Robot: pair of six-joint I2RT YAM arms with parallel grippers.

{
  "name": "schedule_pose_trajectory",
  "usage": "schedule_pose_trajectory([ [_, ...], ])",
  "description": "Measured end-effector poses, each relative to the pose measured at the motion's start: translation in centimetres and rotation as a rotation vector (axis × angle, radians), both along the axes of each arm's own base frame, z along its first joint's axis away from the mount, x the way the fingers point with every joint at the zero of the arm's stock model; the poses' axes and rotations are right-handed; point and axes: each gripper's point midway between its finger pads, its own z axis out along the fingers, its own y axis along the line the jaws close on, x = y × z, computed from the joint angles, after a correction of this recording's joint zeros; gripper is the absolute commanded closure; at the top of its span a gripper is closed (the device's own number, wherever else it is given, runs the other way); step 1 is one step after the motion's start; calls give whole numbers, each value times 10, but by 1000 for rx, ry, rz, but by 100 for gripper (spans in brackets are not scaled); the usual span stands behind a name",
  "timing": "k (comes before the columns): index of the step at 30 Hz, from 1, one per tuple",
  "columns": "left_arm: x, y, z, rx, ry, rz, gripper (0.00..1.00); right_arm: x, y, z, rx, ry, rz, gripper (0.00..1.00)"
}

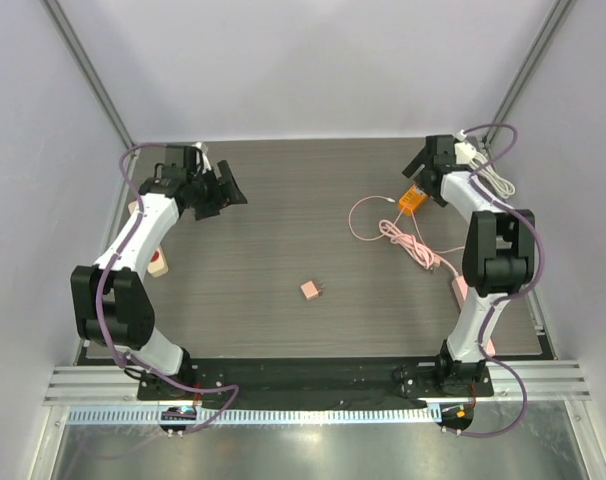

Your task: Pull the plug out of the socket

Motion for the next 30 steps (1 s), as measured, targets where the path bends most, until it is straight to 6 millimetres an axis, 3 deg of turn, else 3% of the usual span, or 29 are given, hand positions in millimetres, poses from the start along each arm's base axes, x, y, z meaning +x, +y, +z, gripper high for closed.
schedule_pose_trajectory([
  [5, -3, -10, 0, -34, 6, -25, 19, -1, 2, -41, -68, 74, -61, 0],
  [11, -12, -27, 8, -87, -5, -57, 20, 12, 12, -53, -116, 40, -53, 1],
  [19, -12, -27, 13, -86, -25, -54, 21, 22, -3, -80, -168, 70, -61, 11],
  [22, -11, -25, 12, -80, -26, -50, 22, 27, -7, -80, -165, 59, -54, 32],
  [25, -11, -25, 12, -78, -27, -49, 22, 33, -8, -80, -171, 53, -37, 44],
  [26, -11, -25, 12, -77, -27, -49, 22, 34, -9, -81, -175, 53, -30, 56],
  [28, -11, -25, 12, -77, -27, -48, 22, 38, -8, -79, -173, 44, -12, 65],
  [30, -11, -25, 12, -77, -26, -48, 23, 40, -6, -80, -174, 44, 10, 81],
])
